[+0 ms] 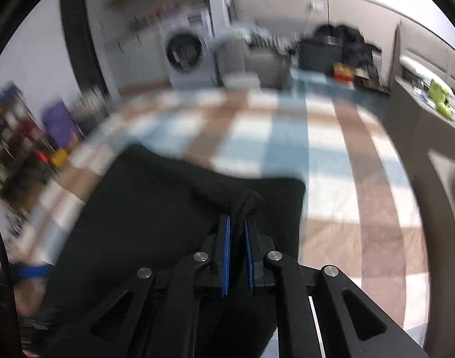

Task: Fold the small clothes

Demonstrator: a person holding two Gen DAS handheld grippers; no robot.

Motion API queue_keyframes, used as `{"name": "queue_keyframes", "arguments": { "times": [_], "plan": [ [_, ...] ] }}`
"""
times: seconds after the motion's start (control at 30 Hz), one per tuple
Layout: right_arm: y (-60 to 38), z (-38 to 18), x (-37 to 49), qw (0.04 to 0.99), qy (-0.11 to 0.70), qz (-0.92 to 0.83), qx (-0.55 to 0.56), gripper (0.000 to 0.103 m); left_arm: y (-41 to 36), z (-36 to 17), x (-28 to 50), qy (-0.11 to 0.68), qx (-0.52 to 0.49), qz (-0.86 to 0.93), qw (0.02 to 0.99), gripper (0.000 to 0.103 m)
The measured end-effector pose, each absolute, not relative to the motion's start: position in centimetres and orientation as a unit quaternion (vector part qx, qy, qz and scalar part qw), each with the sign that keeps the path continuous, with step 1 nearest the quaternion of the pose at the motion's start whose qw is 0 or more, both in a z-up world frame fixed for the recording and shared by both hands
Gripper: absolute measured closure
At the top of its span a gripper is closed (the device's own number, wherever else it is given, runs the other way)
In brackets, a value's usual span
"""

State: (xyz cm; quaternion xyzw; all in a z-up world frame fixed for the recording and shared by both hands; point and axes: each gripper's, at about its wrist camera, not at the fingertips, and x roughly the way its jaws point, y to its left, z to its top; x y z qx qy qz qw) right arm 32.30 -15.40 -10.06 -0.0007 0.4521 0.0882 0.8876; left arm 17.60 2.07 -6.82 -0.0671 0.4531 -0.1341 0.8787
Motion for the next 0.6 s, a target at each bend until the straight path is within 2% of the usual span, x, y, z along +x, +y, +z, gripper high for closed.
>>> {"name": "queue_keyframes", "arguments": {
  "times": [0.03, 0.13, 0.23, 0.4, 0.5, 0.6],
  "plan": [
    [-15.6, -10.2, 32.0, 0.892, 0.442, 0.090, 0.006, 0.093, 2.1, -6.8, 17.5, 0.452, -0.064, -0.133, 0.880, 0.012],
    [-17.0, -9.1, 30.5, 0.888, 0.445, 0.110, 0.029, 0.082, 2.6, -6.6, 17.3, 0.448, -0.061, -0.124, 0.883, 0.005],
    [-19.1, -8.3, 27.7, 0.871, 0.457, 0.150, 0.105, 0.068, 3.2, -6.4, 17.3, 0.448, -0.067, -0.120, 0.883, 0.004],
    [-20.2, -7.5, 19.7, 0.844, 0.463, 0.218, 0.162, 0.066, 3.9, -6.6, 16.5, 0.449, -0.071, -0.118, 0.883, 0.004],
    [-20.0, -8.9, 16.5, 0.819, 0.481, 0.247, 0.191, 0.066, 4.1, -6.9, 15.6, 0.455, -0.076, -0.126, 0.878, 0.004],
    [-19.5, -9.5, 14.2, 0.818, 0.485, 0.253, 0.181, 0.066, 4.0, -7.0, 14.5, 0.453, -0.065, -0.129, 0.880, 0.004]
  ]
}}
